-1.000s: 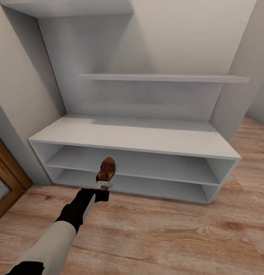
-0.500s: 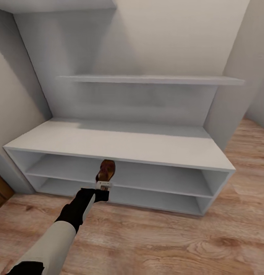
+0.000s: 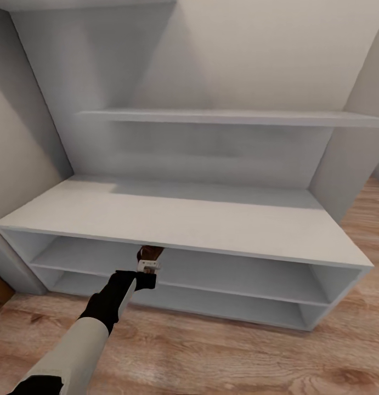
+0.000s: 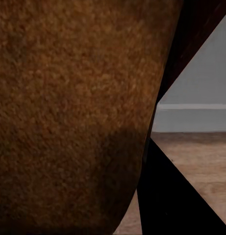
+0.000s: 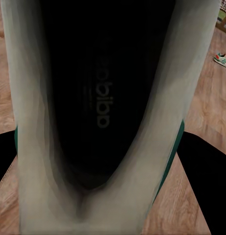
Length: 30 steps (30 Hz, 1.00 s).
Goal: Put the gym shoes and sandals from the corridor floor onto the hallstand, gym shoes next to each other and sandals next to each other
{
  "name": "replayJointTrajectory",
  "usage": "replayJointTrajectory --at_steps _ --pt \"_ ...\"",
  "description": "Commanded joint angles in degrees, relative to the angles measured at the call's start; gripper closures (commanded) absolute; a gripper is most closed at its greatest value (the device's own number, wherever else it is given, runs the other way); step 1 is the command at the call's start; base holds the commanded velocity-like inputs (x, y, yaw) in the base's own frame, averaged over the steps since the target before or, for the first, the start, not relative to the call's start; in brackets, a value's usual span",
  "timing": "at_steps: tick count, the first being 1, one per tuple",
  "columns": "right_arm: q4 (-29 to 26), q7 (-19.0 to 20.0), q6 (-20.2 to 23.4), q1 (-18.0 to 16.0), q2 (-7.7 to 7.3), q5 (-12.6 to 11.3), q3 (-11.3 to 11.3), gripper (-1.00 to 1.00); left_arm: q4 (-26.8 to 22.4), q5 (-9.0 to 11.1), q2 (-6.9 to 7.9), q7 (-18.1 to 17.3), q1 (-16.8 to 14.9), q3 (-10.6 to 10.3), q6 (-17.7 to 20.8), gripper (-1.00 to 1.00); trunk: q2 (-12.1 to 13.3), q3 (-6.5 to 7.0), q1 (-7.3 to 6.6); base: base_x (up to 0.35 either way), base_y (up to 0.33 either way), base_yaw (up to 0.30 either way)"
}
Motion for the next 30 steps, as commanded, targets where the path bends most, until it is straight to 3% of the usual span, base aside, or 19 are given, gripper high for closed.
replayJointTrajectory --at_steps 1,7,13,22,30 --pt "-0.11 -0.01 0.35 -0.04 -0.02 0.30 0.01 1.00 -0.09 -0.73 0.00 -0.52 -0.02 0.00 0.21 1.00 -0.02 -0.05 0.00 0.111 0.310 0.000" --pt "-0.11 -0.02 0.35 -0.04 -0.02 0.30 0.04 1.00 -0.10 -0.80 0.00 -0.49 -0.02 -0.05 0.21 1.00 -0.02 -0.05 0.00 0.044 0.226 0.000" --pt "-0.11 -0.02 0.35 -0.04 -0.02 0.30 0.05 1.00 -0.10 -0.81 0.00 -0.49 -0.02 -0.08 0.21 1.00 -0.02 -0.05 0.00 0.012 0.022 0.000" --pt "-0.11 -0.02 0.35 -0.04 -0.02 0.30 0.05 1.00 -0.10 -0.81 -0.01 -0.49 -0.02 -0.08 0.21 1.00 -0.02 -0.05 0.00 0.281 0.001 0.000" --pt "-0.11 -0.02 0.35 -0.04 -0.02 0.30 0.05 1.00 -0.10 -0.81 -0.01 -0.49 -0.02 -0.08 0.21 1.00 -0.02 -0.05 0.00 0.049 0.000 0.000"
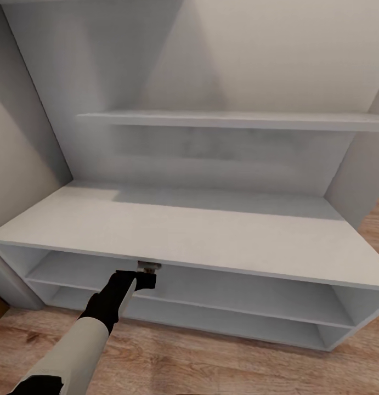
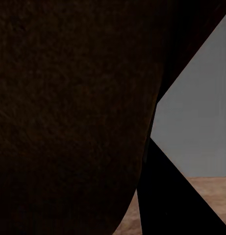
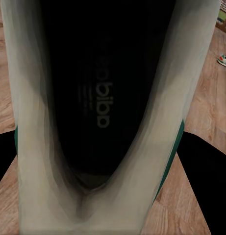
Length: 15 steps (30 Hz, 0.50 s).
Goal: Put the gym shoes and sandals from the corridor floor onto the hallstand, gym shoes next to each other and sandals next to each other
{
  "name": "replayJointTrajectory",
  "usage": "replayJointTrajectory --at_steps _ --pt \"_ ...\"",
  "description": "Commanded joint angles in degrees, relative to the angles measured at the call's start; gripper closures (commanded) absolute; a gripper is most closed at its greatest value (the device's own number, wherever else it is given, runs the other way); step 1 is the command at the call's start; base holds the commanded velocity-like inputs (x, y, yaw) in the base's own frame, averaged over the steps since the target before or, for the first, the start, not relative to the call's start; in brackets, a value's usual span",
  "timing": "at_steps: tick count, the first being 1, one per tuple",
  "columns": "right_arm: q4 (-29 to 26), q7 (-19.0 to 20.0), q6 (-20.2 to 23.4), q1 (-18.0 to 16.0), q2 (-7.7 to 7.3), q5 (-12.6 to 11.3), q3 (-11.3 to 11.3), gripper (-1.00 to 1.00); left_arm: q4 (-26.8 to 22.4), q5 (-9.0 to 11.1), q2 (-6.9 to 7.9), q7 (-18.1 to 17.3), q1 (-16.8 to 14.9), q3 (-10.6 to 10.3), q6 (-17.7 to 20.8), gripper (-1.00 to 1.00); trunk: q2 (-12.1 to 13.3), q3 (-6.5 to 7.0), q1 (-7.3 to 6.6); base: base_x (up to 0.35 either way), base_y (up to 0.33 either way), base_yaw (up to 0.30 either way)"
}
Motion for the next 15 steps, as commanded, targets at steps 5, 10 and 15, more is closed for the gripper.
replayJointTrajectory --at_steps 5,10,15 --pt "-0.06 0.00 0.30 -0.04 -0.01 0.26 0.01 1.00 -0.09 -0.75 -0.02 -0.51 -0.02 0.02 0.25 1.00 -0.02 -0.05 -0.01 0.088 0.000 0.000" --pt "-0.06 0.00 0.30 -0.04 -0.01 0.26 0.01 1.00 -0.09 -0.75 0.00 -0.50 -0.02 0.04 0.25 1.00 -0.02 -0.05 -0.01 0.023 0.000 0.000" --pt "-0.06 0.00 0.30 -0.04 -0.01 0.26 0.01 1.00 -0.09 -0.76 0.00 -0.50 -0.02 0.12 0.25 -1.00 -0.02 -0.05 -0.01 0.002 0.000 0.000"
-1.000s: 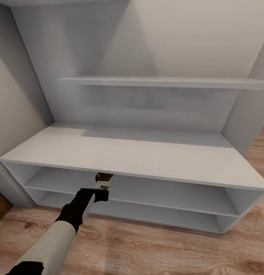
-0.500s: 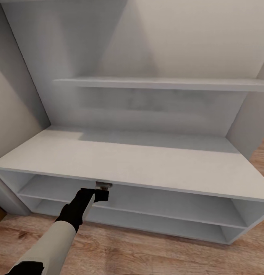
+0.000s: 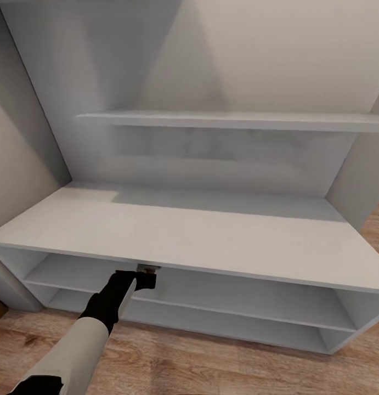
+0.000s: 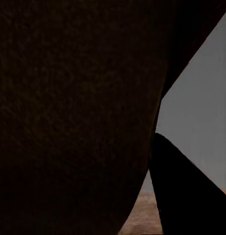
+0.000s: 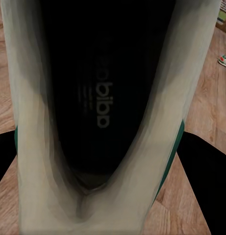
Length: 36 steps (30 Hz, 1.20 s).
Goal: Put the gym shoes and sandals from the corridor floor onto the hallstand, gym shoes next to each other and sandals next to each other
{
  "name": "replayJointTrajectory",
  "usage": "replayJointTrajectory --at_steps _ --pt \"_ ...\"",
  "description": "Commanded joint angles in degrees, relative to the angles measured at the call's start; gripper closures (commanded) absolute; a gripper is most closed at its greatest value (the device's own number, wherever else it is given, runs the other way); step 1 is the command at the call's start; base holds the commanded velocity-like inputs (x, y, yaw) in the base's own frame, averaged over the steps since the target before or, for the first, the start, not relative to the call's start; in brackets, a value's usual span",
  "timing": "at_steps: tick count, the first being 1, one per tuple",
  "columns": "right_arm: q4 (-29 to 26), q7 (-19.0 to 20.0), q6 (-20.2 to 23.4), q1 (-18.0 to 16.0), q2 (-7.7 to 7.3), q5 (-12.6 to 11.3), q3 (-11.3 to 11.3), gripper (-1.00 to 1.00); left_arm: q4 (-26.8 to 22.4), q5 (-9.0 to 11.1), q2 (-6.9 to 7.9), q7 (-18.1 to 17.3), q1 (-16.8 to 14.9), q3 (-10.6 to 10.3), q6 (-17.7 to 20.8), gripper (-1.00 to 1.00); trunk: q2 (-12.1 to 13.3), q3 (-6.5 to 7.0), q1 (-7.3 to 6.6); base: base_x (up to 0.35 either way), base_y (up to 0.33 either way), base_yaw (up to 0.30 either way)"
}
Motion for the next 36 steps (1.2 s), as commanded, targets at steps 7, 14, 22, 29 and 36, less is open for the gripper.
replayJointTrajectory --at_steps 7,14,22,29,36 --pt "-0.06 0.00 0.30 -0.04 -0.01 0.26 0.01 1.00 -0.09 -0.67 0.08 -0.38 -0.02 0.05 0.23 -1.00 -0.02 -0.05 -0.01 0.000 0.000 0.000" --pt "-0.08 0.00 0.30 -0.04 -0.01 0.26 0.01 1.00 -0.09 -0.67 0.08 -0.39 -0.02 0.03 0.23 -1.00 -0.02 -0.05 -0.01 -0.022 0.000 0.000" --pt "-0.07 0.01 0.30 -0.04 -0.01 0.26 0.01 1.00 -0.09 -0.67 0.08 -0.39 -0.02 0.02 0.23 -1.00 -0.02 -0.05 -0.01 -0.310 0.000 0.000" --pt "-0.09 0.08 0.30 -0.04 -0.01 0.26 -0.04 1.00 -0.09 -0.67 0.08 -0.41 -0.02 0.02 0.23 -1.00 -0.02 -0.05 -0.01 -0.338 0.000 0.000" --pt "-0.05 0.17 0.24 -0.04 0.05 0.26 -0.12 1.00 -0.09 -0.66 0.08 -0.44 -0.02 0.01 0.19 -1.00 -0.02 -0.05 -0.01 -0.339 0.000 0.000"
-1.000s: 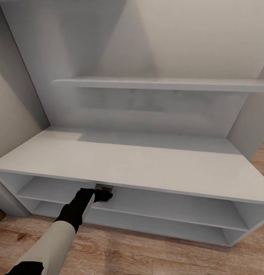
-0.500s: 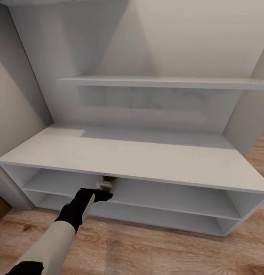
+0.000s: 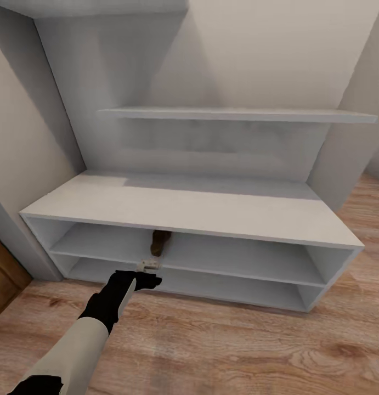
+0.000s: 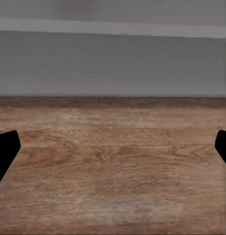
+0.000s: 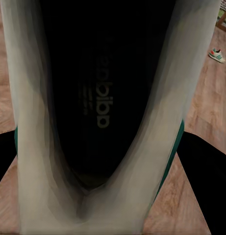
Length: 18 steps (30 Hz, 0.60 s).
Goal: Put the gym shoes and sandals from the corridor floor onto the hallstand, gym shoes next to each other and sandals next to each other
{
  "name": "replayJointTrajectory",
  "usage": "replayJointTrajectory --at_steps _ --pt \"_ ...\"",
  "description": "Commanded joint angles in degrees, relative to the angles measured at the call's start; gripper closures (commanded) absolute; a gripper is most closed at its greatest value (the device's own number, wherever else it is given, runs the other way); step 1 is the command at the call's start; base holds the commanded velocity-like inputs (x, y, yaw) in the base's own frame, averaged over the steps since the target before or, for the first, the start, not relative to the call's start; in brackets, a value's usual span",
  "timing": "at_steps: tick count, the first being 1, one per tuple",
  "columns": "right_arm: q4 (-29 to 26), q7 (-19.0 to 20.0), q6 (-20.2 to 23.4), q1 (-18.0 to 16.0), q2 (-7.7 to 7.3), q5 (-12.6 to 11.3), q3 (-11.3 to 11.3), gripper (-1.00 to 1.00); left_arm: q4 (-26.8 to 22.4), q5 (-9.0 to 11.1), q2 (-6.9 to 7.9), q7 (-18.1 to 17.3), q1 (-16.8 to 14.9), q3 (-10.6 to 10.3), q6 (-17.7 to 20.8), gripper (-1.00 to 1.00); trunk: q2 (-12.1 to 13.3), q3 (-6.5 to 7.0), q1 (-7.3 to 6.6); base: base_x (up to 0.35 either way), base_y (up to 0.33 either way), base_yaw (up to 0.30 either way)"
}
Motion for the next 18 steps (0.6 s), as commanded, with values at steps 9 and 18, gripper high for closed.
replayJointTrajectory --at_steps 9,18 --pt "-0.08 -0.11 0.36 -0.04 0.31 0.49 0.12 1.00 -0.09 -0.52 -0.01 -0.41 0.00 0.03 -0.46 -1.00 -0.02 -0.05 -0.05 -0.339 0.000 0.000" --pt "-0.06 -0.07 0.37 -0.04 0.37 0.43 0.15 1.00 0.40 -0.51 0.25 -0.85 1.00 0.02 -9.30 -1.00 -0.02 -0.05 -0.05 -0.045 0.000 0.000"
